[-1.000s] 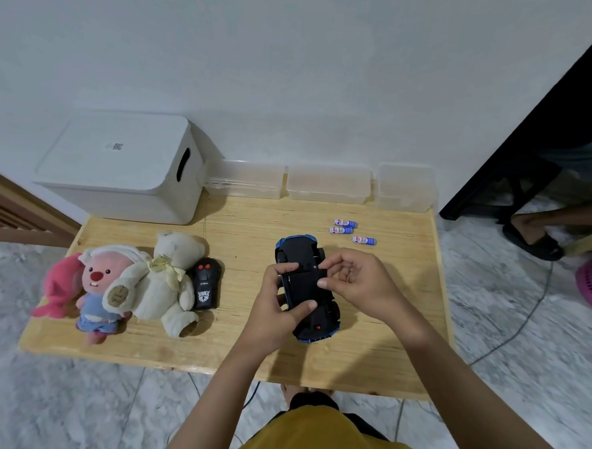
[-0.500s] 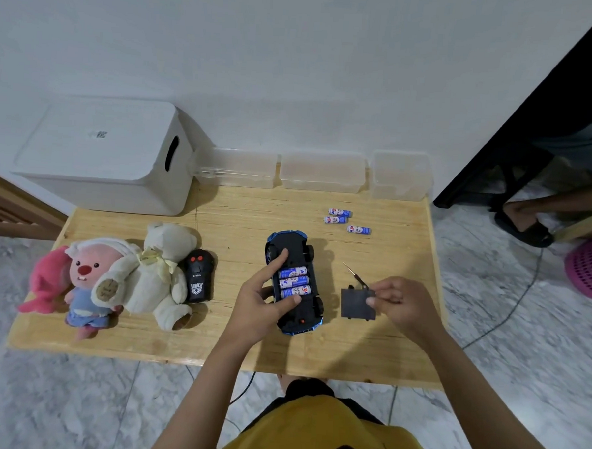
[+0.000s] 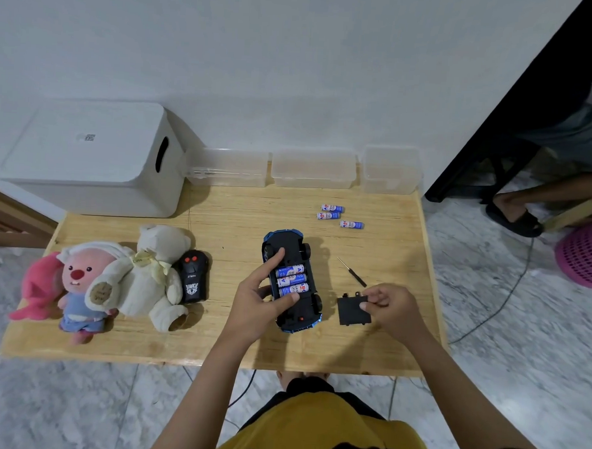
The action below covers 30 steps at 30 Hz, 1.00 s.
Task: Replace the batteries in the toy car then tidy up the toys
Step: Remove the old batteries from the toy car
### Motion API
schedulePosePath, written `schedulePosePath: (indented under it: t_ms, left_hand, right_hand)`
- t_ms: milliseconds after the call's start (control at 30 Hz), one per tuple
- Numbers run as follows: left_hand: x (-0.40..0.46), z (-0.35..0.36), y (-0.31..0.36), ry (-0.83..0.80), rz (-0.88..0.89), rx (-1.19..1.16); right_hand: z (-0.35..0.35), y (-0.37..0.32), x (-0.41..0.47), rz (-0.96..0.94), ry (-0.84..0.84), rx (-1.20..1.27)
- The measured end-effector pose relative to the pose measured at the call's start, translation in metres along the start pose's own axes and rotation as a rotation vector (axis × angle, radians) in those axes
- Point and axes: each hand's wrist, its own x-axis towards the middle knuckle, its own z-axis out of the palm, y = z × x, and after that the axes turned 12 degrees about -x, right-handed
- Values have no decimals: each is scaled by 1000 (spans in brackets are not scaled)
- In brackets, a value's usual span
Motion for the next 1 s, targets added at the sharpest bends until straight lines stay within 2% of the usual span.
schedulePosePath:
  t_ms: [100, 200, 333, 467, 1000]
  left_hand:
    - [1, 0, 1, -10, 5, -1]
    - [3, 1, 1, -27, 12, 9]
    - [6, 5, -1, -39, 20, 44]
    - [10, 10, 0, -47, 43, 78]
    - [14, 17, -2, -6, 176, 256]
  right_hand:
    - [-3, -10, -5, -6, 40, -19]
    - [-8, -35, -11, -36, 80, 67]
    - [-11, -81, -22, -171, 112, 147]
    - [-6, -108, -25, -249, 45, 92]
    - [11, -129, 0, -157, 31, 44]
